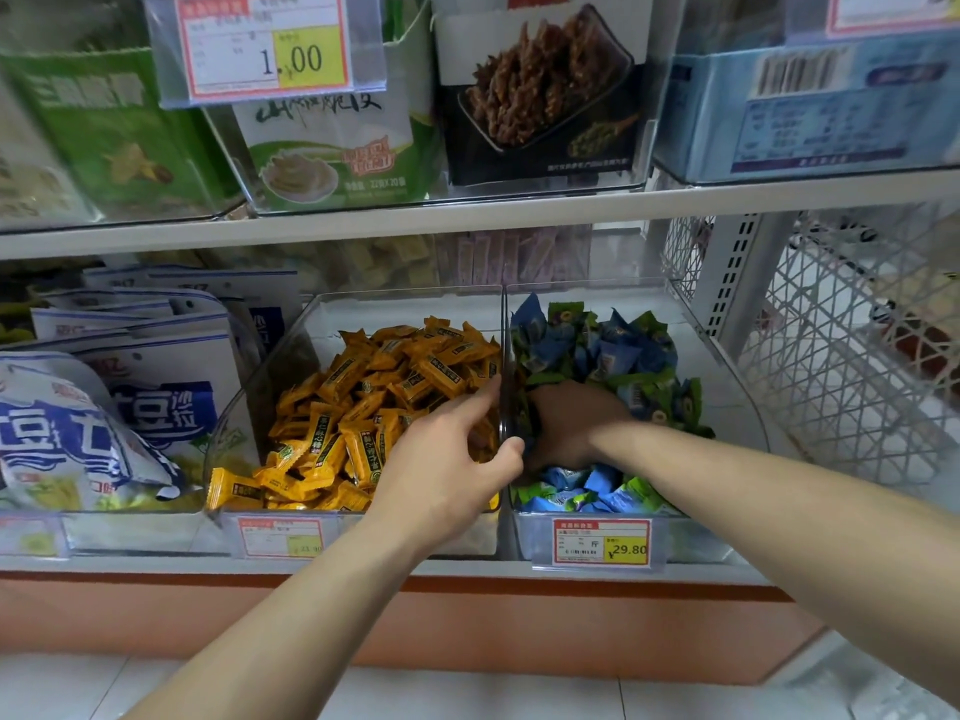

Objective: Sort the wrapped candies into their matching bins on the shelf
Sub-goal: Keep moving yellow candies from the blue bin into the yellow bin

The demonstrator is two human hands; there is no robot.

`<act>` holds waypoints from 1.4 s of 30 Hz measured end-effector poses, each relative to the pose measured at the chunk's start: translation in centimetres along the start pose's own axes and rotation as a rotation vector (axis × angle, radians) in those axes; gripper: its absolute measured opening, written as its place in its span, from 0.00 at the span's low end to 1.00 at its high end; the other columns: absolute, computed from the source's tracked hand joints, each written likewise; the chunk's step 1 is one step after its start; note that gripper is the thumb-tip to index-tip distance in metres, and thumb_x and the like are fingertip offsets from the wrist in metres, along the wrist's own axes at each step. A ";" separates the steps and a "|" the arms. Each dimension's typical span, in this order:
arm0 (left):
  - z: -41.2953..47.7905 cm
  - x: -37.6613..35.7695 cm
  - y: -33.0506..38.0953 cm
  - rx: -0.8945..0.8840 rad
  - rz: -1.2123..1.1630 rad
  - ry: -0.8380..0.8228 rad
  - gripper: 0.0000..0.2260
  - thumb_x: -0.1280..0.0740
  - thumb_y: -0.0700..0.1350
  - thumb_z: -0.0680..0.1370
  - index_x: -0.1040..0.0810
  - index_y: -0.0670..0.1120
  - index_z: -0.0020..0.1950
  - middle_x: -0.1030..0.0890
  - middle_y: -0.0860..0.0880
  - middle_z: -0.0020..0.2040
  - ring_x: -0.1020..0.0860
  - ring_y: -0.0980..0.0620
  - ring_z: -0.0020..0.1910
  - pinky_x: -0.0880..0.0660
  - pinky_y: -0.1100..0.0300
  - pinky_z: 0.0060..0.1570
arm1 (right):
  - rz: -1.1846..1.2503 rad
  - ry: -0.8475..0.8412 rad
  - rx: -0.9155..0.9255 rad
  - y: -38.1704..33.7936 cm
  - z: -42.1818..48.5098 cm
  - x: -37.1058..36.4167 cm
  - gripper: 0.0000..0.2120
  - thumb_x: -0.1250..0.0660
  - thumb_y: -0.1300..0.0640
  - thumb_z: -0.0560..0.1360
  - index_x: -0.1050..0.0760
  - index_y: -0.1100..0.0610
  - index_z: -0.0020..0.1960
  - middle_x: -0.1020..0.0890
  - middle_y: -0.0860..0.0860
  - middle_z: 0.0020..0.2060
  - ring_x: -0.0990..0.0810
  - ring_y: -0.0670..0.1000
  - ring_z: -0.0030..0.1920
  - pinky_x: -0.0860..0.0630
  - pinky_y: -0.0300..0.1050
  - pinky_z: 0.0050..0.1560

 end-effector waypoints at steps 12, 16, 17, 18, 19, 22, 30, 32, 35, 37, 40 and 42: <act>0.2 0.3 -0.3 0.028 -0.044 0.002 0.32 0.38 0.66 0.68 0.30 0.62 0.73 0.19 0.62 0.58 0.22 0.61 0.57 0.23 0.60 0.56 | 0.404 -0.109 -0.065 2.2 -1.9 7.8 0.34 0.22 0.38 0.63 0.27 0.44 0.65 0.26 0.39 0.60 0.27 0.44 0.57 0.30 0.38 0.49; 0.2 0.3 -0.4 0.024 -0.027 -0.008 0.31 0.35 0.63 0.72 0.32 0.59 0.75 0.20 0.60 0.61 0.22 0.59 0.58 0.23 0.59 0.58 | 0.227 0.107 -0.132 2.7 -2.5 8.7 0.31 0.23 0.40 0.67 0.28 0.49 0.64 0.26 0.45 0.55 0.26 0.49 0.52 0.29 0.43 0.46; 0.3 0.3 -0.5 0.022 -0.020 -0.007 0.31 0.35 0.63 0.72 0.32 0.59 0.75 0.20 0.60 0.61 0.22 0.59 0.58 0.23 0.59 0.58 | 0.110 0.157 -0.160 2.6 -2.6 8.7 0.30 0.23 0.42 0.68 0.29 0.51 0.65 0.25 0.48 0.56 0.26 0.52 0.54 0.28 0.46 0.49; 0.2 0.3 -0.5 0.019 -0.014 -0.005 0.30 0.34 0.62 0.73 0.32 0.59 0.75 0.20 0.61 0.62 0.22 0.60 0.58 0.23 0.60 0.58 | -0.054 0.216 -0.175 2.5 -2.8 8.4 0.29 0.25 0.44 0.70 0.30 0.53 0.66 0.25 0.52 0.58 0.26 0.56 0.57 0.27 0.49 0.51; 0.2 0.3 -0.5 0.014 -0.010 -0.006 0.30 0.34 0.62 0.73 0.32 0.59 0.75 0.20 0.60 0.62 0.22 0.60 0.58 0.23 0.60 0.57 | -0.209 0.295 -0.170 2.2 -3.0 8.2 0.27 0.27 0.45 0.72 0.30 0.53 0.66 0.26 0.54 0.60 0.28 0.58 0.60 0.27 0.51 0.53; 0.3 0.3 -0.6 0.001 -0.014 -0.011 0.30 0.35 0.62 0.73 0.32 0.58 0.75 0.21 0.60 0.63 0.23 0.59 0.59 0.24 0.60 0.58 | -0.171 0.391 0.017 0.7 -3.8 7.4 0.15 0.30 0.47 0.72 0.24 0.48 0.57 0.22 0.48 0.55 0.24 0.54 0.57 0.25 0.48 0.51; 0.4 0.3 -0.7 -0.029 -0.009 -0.015 0.30 0.36 0.63 0.73 0.31 0.59 0.74 0.21 0.61 0.62 0.23 0.60 0.58 0.24 0.61 0.56 | -0.059 -0.304 0.114 -1.8 -3.0 3.3 0.26 0.27 0.41 0.68 0.27 0.45 0.64 0.19 0.46 0.50 0.22 0.47 0.44 0.25 0.41 0.38; 0.4 0.3 -0.6 -0.021 -0.012 -0.016 0.31 0.38 0.64 0.72 0.31 0.60 0.74 0.20 0.62 0.59 0.22 0.60 0.56 0.24 0.64 0.52 | -0.086 -0.301 0.099 -1.9 -2.4 2.8 0.28 0.27 0.40 0.68 0.28 0.46 0.65 0.20 0.46 0.48 0.22 0.47 0.43 0.26 0.42 0.38; 0.2 0.3 -0.6 -0.016 -0.013 -0.008 0.30 0.37 0.63 0.72 0.31 0.61 0.74 0.20 0.62 0.55 0.22 0.61 0.53 0.26 0.67 0.48 | -0.059 -0.244 0.059 -1.8 -1.9 2.3 0.28 0.26 0.40 0.65 0.27 0.47 0.62 0.19 0.47 0.47 0.21 0.48 0.42 0.21 0.45 0.43; 0.2 0.3 -0.5 -0.018 -0.019 -0.002 0.28 0.35 0.61 0.73 0.31 0.61 0.74 0.20 0.62 0.54 0.22 0.61 0.52 0.26 0.67 0.49 | -0.063 -0.152 0.030 -1.9 -1.8 1.6 0.25 0.26 0.39 0.65 0.26 0.47 0.58 0.18 0.47 0.46 0.21 0.49 0.42 0.20 0.46 0.44; 0.2 0.3 -0.5 -0.028 -0.025 -0.004 0.28 0.35 0.60 0.74 0.31 0.61 0.74 0.20 0.62 0.56 0.22 0.60 0.52 0.23 0.64 0.50 | -0.044 -0.089 0.040 -1.8 -2.0 1.2 0.23 0.27 0.40 0.65 0.25 0.47 0.56 0.19 0.46 0.44 0.21 0.49 0.42 0.21 0.45 0.41; 0.1 0.3 -0.5 -0.027 -0.027 -0.016 0.29 0.36 0.62 0.73 0.32 0.61 0.74 0.20 0.62 0.58 0.21 0.60 0.53 0.22 0.62 0.52 | -0.019 -0.076 0.084 -1.5 -2.3 1.4 0.17 0.28 0.41 0.68 0.23 0.47 0.54 0.19 0.45 0.43 0.20 0.49 0.42 0.23 0.43 0.38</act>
Point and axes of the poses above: each hand's wrist, its own z-axis towards the middle knuckle, its own x-axis out of the back of the hand, y = z × x, the point moved 1 cm from there along z, towards the middle knuckle
